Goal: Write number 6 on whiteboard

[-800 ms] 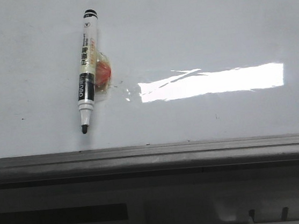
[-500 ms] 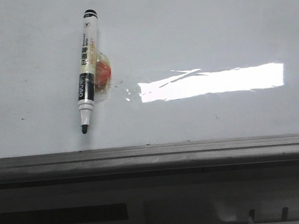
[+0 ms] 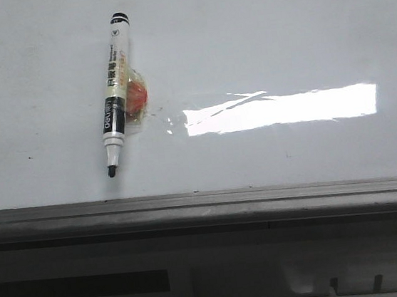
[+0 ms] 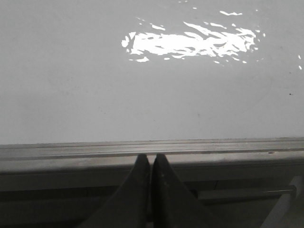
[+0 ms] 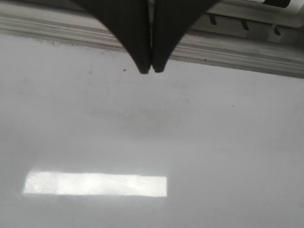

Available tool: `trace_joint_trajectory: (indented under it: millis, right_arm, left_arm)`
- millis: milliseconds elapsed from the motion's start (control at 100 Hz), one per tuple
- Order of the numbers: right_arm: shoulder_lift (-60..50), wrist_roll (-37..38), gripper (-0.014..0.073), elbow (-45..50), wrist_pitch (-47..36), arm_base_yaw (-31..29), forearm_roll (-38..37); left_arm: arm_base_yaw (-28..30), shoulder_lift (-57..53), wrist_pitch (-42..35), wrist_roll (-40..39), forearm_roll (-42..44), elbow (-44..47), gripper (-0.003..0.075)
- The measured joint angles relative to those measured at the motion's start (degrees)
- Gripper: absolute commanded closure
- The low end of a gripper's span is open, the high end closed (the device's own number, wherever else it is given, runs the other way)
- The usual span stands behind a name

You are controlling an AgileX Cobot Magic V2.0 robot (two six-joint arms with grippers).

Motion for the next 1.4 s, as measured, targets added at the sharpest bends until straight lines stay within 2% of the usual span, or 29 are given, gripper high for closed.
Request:
trace_joint_trajectory:
  millis: [290, 360, 390, 480, 600, 690, 800, 900, 990, 1050, 1120, 1200, 1270, 1310, 1400]
  right_arm:
    - [0.0, 0.0, 0.0648, 0.0, -0.5, 0.0, -0.3]
    - [0.0, 0.0, 0.0648, 0.1, -2.3, 0.0, -0.5]
    - [0.0, 0.0, 0.0648, 0.1, -3.6, 0.0, 0.1]
    - [0.0, 0.0, 0.0648, 0.1, -10.2, 0.0, 6.8]
    - [0.0, 0.0, 0.0648, 0.1, -18.2, 0.0, 18.6]
    - [0.0, 0.0, 0.0648, 0.1, -23.2, 0.0, 24.9]
    - [0.0, 0.0, 0.0648, 0.0, -26.7, 0.0, 30.4]
    - [0.0, 0.2, 0.0648, -3.9, -20.5, 0.0, 30.1]
    - [0.5, 0.2, 0.0639, -9.9, -12.5, 0.0, 25.4]
    - [2.2, 0.2, 0.0599, -14.5, -7.4, 0.0, 22.4]
    - [5.0, 0.0, 0.0514, -19.1, -1.1, 0.0, 20.9]
    - [8.3, -0.3, 0.0387, -23.1, 4.8, 0.0, 20.1]
    - [11.0, -0.7, 0.0284, -25.8, 8.1, 0.0, 19.8]
    - [12.3, -0.7, 0.0242, -27.0, 9.4, 0.0, 19.7]
    - [14.2, -0.7, 0.0214, -28.4, 11.5, 0.0, 19.7]
  left_arm:
    - [0.0, 0.0, -0.1, 0.0, -0.9, -0.1, 0.0739]
    - [0.0, 0.0, -1.1, 0.0, -6.0, -0.1, 0.0739]
    - [0.0, 0.0, -1.7, 0.0, -10.8, -0.1, 0.0739]
    - [0.0, 0.0, -4.6, 0.0, -24.0, -0.1, 0.0739]
    - [0.0, 0.0, -10.0, 0.0, -34.1, -0.1, 0.0739]
    - [0.0, 0.0, -11.8, 0.0, -39.2, -0.1, 0.0739]
    - [0.0, 0.0, -9.9, 0.4, -39.1, -0.1, 0.0739]
    - [0.0, 0.1, -3.9, 1.1, -32.8, -2.8, 0.0739]
    - [0.0, 3.4, -0.5, 1.6, -25.8, -8.3, 0.0739]
    - [0.0, 8.0, 1.7, 2.7, -20.9, -12.6, 0.0719]
    - [0.0, 14.5, 5.7, 5.5, -17.4, -18.6, 0.0632]
    - [0.0, 22.4, 11.2, 8.5, -15.9, -25.4, 0.0463]
    - [0.0, 29.5, 15.2, 9.9, -16.0, -29.9, 0.0356]
    - [0.0, 33.3, 17.2, 11.0, -16.9, -31.7, 0.0326]
    - [-2.0, 39.9, 19.2, 17.1, -21.3, -34.7, 0.0338]
